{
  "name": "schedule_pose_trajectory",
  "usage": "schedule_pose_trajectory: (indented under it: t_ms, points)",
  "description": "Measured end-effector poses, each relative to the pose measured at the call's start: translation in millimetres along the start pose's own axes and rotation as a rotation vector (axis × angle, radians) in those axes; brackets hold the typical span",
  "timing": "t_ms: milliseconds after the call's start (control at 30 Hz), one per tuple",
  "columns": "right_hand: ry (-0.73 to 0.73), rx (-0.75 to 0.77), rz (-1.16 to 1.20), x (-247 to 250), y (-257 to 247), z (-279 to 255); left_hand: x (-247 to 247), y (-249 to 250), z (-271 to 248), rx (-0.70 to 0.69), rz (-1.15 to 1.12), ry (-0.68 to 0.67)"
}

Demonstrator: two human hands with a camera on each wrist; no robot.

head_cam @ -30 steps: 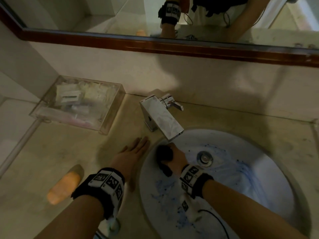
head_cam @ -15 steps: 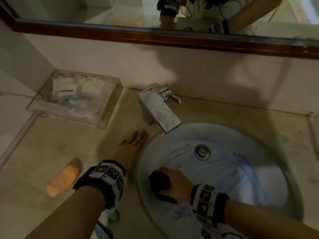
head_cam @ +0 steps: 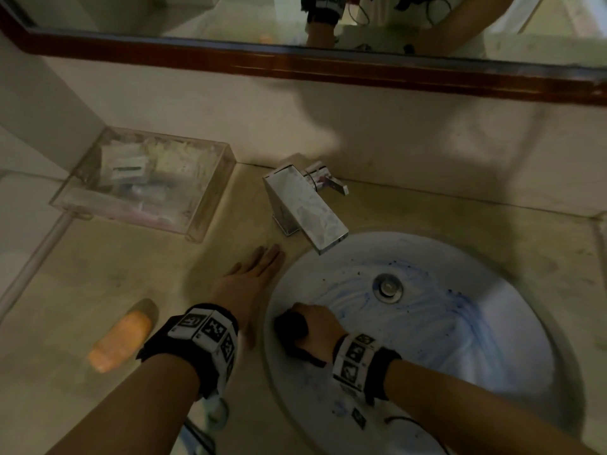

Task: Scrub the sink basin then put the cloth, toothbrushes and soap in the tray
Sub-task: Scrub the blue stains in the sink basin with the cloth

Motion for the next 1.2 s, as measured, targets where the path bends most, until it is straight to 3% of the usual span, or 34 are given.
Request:
schedule_pose_trajectory:
  t_ms: [100,167,267,400,500,733,967,1100,1200]
  points:
    - [-0.083,0.134,0.019,-14.0,-7.5,-24.4,0.5,0.6,-0.4,-0.002,-0.01,0.026]
    - [-0.062,0.14,0.087,-24.6,-11.8,-27.6,0.0,0.6,-1.1,-0.002,-0.002,0.037]
    - [0.037,0.045,0.128,-19.3,-12.9,-8.7,0.2,0.7,-1.4,0.006,0.009,0.024]
    - [0.208,-0.181,0.016,0.6,3.3,28.3,6.9,6.2,-5.1,0.011,0.01,-0.009]
    - [0.222,-0.269,0.084,14.9,8.0,39.1,10.1,7.5,-6.6,0.013,-0.004,-0.019]
    - [0.113,-0.12,0.126,-18.7,-15.2,19.9,3.0,-0.9,-3.2,-0.012,0.003,0.017]
    - [0.245,-0.37,-0.075,20.4,13.8,52.5,-7.0,-6.4,1.5,-0.003,-0.008,0.038]
    - [0.227,-0.493,-0.085,57.7,29.3,53.3,-1.8,-3.2,-1.5,-0.002,-0.01,0.017]
    - [0.199,-0.398,-0.052,48.8,18.9,42.7,1.4,-2.6,-2.8,-0.001,-0.006,0.014]
Point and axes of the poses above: each hand's wrist, its own z-axis towards the middle knuckle, its own x-axis out of the back of the hand, y = z × x, the point moved 2 cm from there along z, towards the middle knuckle, and after that the axes turned 6 degrees about -x, right-handed, at the moved point
